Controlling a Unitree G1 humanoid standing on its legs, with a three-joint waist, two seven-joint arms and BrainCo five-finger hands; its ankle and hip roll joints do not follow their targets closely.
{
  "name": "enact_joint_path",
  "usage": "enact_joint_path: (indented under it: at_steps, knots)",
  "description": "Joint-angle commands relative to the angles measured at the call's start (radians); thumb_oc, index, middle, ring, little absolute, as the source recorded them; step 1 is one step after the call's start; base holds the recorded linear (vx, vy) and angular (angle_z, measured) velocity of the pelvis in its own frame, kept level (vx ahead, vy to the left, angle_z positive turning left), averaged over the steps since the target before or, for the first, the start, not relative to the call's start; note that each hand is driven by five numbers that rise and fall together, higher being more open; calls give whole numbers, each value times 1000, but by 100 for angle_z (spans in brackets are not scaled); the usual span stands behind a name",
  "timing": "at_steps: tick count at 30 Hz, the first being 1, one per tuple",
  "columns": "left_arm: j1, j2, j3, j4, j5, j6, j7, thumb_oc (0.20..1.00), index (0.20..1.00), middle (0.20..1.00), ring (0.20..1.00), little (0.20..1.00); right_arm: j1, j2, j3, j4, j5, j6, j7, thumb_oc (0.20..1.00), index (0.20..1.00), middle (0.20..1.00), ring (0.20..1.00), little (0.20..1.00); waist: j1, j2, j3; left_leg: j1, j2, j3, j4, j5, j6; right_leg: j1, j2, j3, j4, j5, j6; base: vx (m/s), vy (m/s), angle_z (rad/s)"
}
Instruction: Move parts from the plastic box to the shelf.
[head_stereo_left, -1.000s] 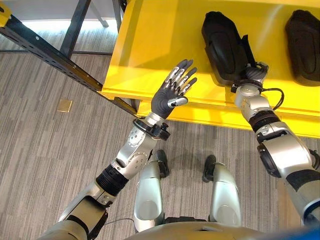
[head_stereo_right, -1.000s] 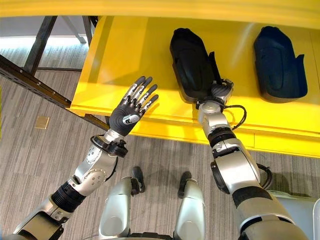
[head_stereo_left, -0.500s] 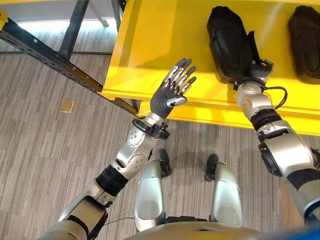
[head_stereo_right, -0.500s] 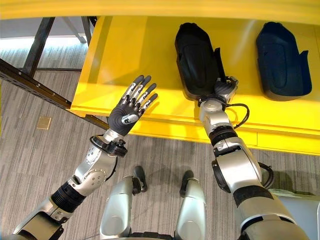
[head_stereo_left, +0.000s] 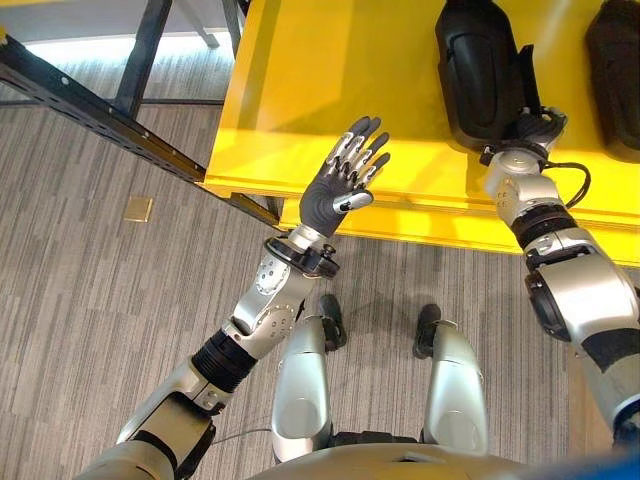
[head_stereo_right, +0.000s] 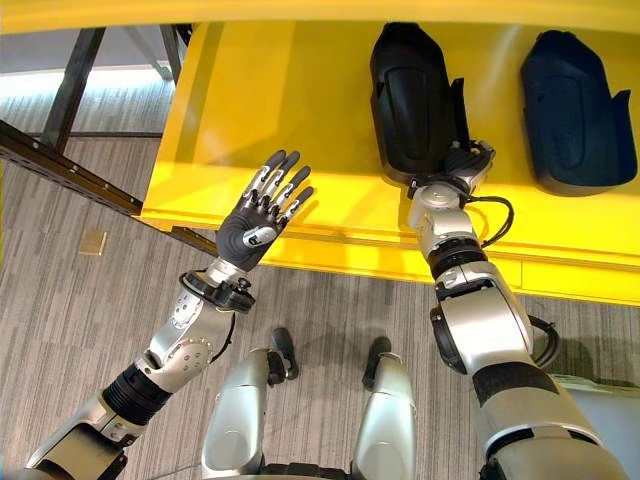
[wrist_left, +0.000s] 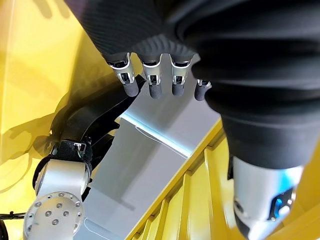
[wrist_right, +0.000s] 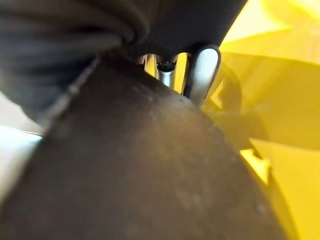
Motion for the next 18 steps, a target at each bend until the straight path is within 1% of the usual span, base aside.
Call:
enact_joint_path:
  at_steps: [1,5,11,12,13,18]
  knots:
    - [-25,-5,-4,-126,1,-47,-4,1000,1000,1000,1000,1000,69,11,-34,76,123,38,0,200,200,200,200,200,19,50,62,63,-28,1,-39,-20,-11,9,-30,-75,135,-54,12,0,0,0]
    - [-17,-5,-3,-131,-1,-47,-9,1000,1000,1000,1000,1000,71,9,-37,81,112,33,4,200,200,200,200,200,21,53,62,62,-29,0,-38,-20,-11,10,-33,-77,137,-56,12,0,0,0]
    - [-15,-1,-3,-141,-9,-44,-5,1000,1000,1000,1000,1000,67,7,-26,74,96,56,0,200,200,200,200,200,22,56,62,63,-32,2,-37,-23,-10,11,-35,-78,138,-58,10,0,0,0]
    - [-14,0,-2,-144,-10,-43,-8,1000,1000,1000,1000,1000,69,9,-25,76,124,54,5,200,200,200,200,200,23,56,62,61,-32,3,-38,-22,-9,9,-35,-79,139,-57,11,0,0,0]
    - [-12,2,0,-148,-8,-38,-7,1000,1000,1000,1000,1000,79,13,-30,83,139,36,31,200,200,200,200,200,24,56,62,61,-34,3,-41,-21,-8,9,-34,-79,135,-55,12,0,0,0]
    - [-5,7,3,-157,-6,-37,-6,1000,1000,1000,1000,1000,92,24,-23,58,142,22,54,200,200,200,200,200,24,55,62,58,-34,5,-40,-22,-6,6,-32,-77,134,-53,12,0,0,0]
